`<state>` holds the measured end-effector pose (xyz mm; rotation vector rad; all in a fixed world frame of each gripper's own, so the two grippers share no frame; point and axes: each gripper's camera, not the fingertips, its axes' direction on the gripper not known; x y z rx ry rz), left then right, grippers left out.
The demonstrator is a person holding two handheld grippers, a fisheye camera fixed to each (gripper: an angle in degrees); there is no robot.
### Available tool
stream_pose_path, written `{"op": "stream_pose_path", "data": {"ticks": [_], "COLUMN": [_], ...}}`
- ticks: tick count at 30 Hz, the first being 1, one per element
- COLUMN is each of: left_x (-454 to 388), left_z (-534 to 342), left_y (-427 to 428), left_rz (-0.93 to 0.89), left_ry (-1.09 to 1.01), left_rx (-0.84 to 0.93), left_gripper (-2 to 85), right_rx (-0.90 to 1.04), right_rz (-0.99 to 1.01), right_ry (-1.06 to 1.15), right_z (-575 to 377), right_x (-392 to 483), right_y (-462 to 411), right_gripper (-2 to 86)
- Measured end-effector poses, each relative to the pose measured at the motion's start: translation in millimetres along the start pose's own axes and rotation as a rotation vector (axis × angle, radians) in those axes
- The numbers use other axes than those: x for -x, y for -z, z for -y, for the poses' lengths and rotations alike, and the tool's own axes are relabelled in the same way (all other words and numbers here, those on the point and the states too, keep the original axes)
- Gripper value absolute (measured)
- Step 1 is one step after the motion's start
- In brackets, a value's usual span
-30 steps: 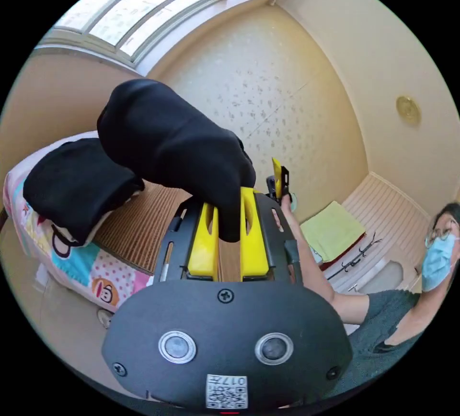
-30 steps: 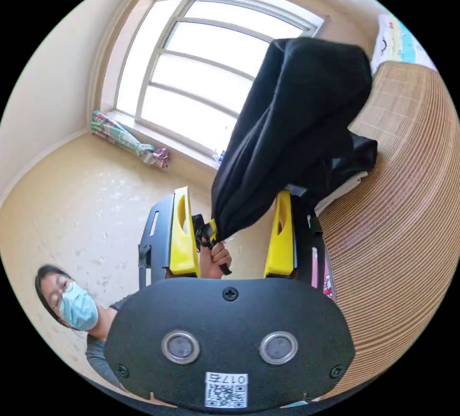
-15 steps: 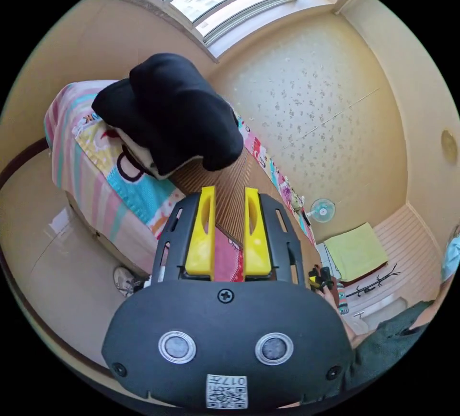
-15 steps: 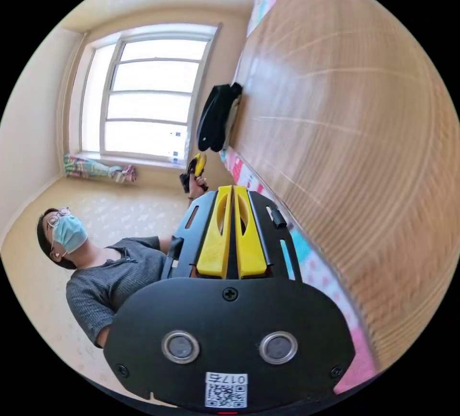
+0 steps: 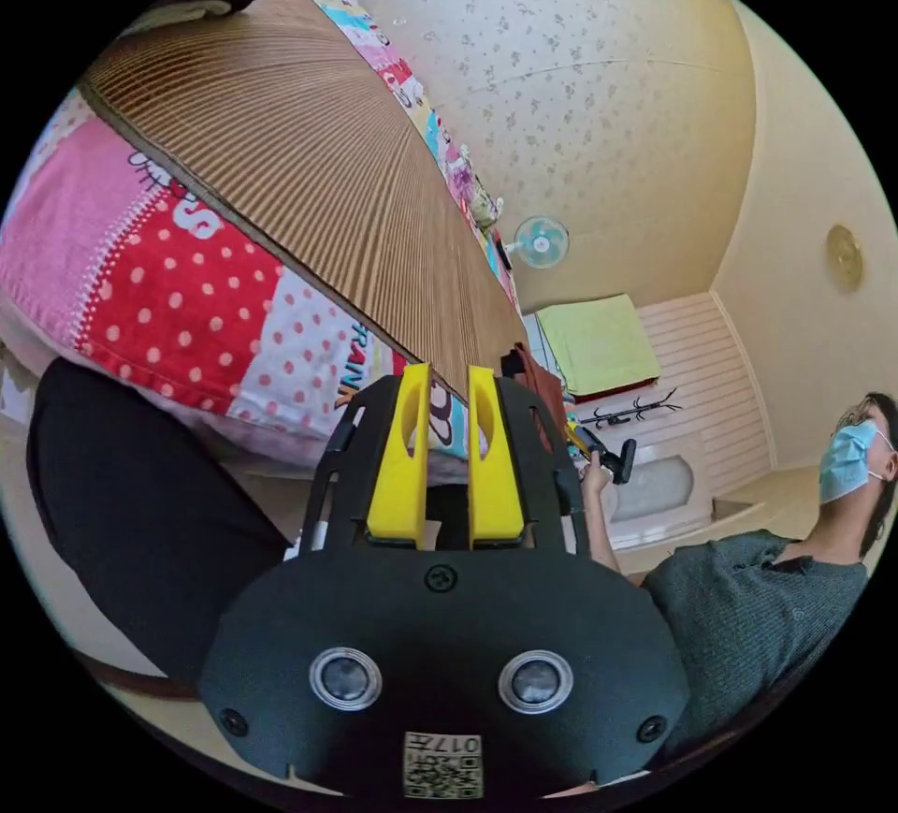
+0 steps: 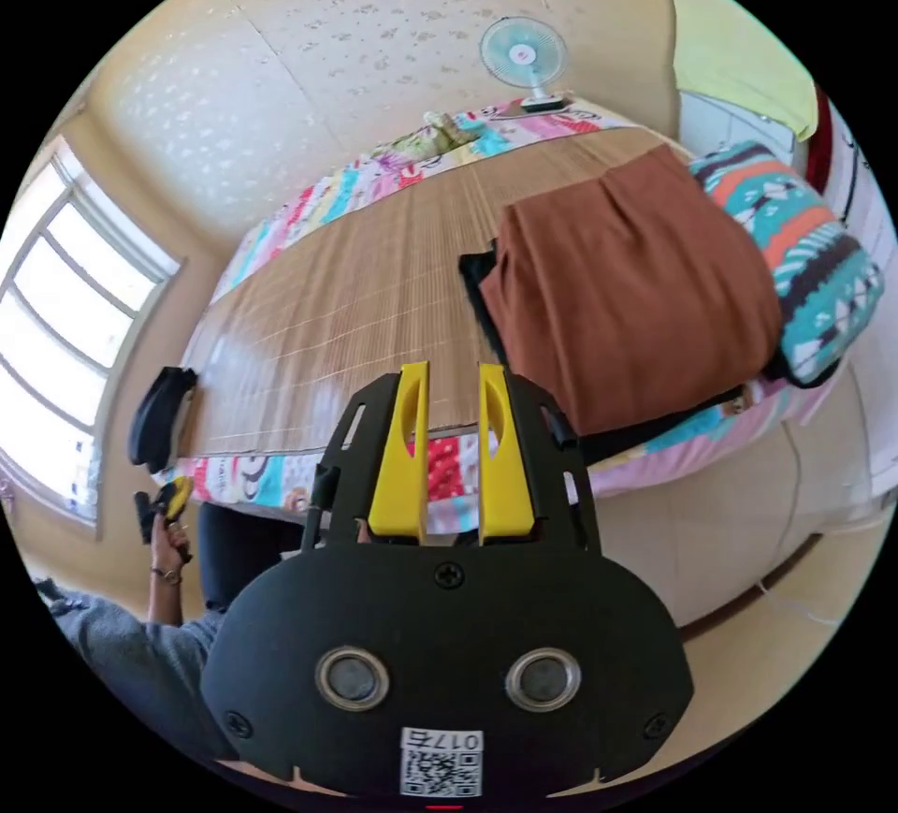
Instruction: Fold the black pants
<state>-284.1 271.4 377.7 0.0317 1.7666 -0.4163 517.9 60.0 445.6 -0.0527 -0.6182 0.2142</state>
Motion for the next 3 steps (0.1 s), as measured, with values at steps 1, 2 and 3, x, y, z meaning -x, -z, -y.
{"op": "stream_pose_path", "data": {"ticks": [1, 2, 3], "left_x": [-9.2, -18.0, -21.7], "left_z": [5.0, 8.7, 9.9], "left_y": [-10.2, -19.0, -22.9], "left_rz": [-0.013, -0.024, -0.029], "left_ry": [-0.025, -0.05, -0.062], "left_rx": [0.031, 0.055, 0.065], "left_gripper": [6.6, 6.6, 6.7], "right_rx": [-0.001, -0.002, 0.004], "right_rz": [-0.09, -0.162, -0.184], "right_ry": [-0.012, -0.023, -0.022], "right_z": [-1.6, -4.4, -5.9], "right_x": [8.0, 15.1, 18.6], "right_y": [-15.7, -33.7, -44.0], "right_gripper": [11.6, 15.0, 16.7]}}
